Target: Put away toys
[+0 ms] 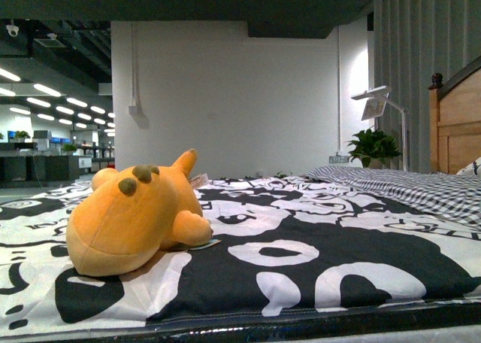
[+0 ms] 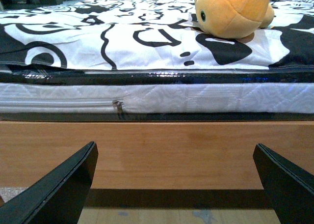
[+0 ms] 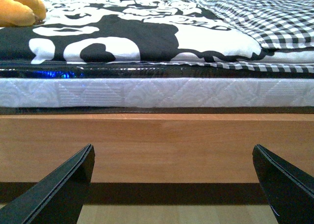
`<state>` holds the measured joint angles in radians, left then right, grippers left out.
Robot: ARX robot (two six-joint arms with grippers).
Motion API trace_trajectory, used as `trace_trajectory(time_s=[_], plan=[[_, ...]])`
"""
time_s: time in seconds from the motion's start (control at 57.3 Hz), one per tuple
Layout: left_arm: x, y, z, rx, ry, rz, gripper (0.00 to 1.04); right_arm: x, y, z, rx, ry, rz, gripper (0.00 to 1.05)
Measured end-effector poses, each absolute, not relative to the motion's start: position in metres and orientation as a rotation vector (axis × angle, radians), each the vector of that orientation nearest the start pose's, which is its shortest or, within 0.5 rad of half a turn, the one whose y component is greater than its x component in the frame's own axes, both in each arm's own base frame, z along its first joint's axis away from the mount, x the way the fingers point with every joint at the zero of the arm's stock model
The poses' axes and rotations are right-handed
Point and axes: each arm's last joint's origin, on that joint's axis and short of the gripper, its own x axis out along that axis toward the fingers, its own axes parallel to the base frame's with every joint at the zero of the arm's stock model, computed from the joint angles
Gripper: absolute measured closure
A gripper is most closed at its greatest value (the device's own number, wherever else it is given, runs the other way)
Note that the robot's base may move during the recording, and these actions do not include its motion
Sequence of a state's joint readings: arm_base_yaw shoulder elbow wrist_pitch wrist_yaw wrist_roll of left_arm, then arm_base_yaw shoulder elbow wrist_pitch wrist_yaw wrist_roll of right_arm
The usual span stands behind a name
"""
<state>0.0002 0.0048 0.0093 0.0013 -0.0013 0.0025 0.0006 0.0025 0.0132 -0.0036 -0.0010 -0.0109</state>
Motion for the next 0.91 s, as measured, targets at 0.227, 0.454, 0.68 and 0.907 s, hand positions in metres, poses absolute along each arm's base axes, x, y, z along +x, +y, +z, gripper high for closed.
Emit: trace_trajectory(time_s=[0.227, 0.454, 0.68, 0.907], plan=[[0.0974, 0.0001, 0.1665, 0.002, -0.006, 0.002, 0.06, 0.0970, 0.0001, 0.1675, -0.011, -0.007, 0.001, 0.06], [0.0974, 0.0001, 0.1665, 0.002, -0.006, 0.002, 0.06, 0.0970, 0.0001, 0.1675, -0.011, -0.007, 0.001, 0.06], [0.0974, 0.0000, 0.1665, 0.002, -0.006, 0.001, 0.06, 0.0970, 0.0000, 0.1675, -0.011, -0.007, -0.002, 0.06], [0.0974, 0.0000, 0.1665, 0.002, -0.007, 0.001, 0.06, 0.0970, 0.0000, 0.1675, -0.011, -0.008, -0.002, 0.06]])
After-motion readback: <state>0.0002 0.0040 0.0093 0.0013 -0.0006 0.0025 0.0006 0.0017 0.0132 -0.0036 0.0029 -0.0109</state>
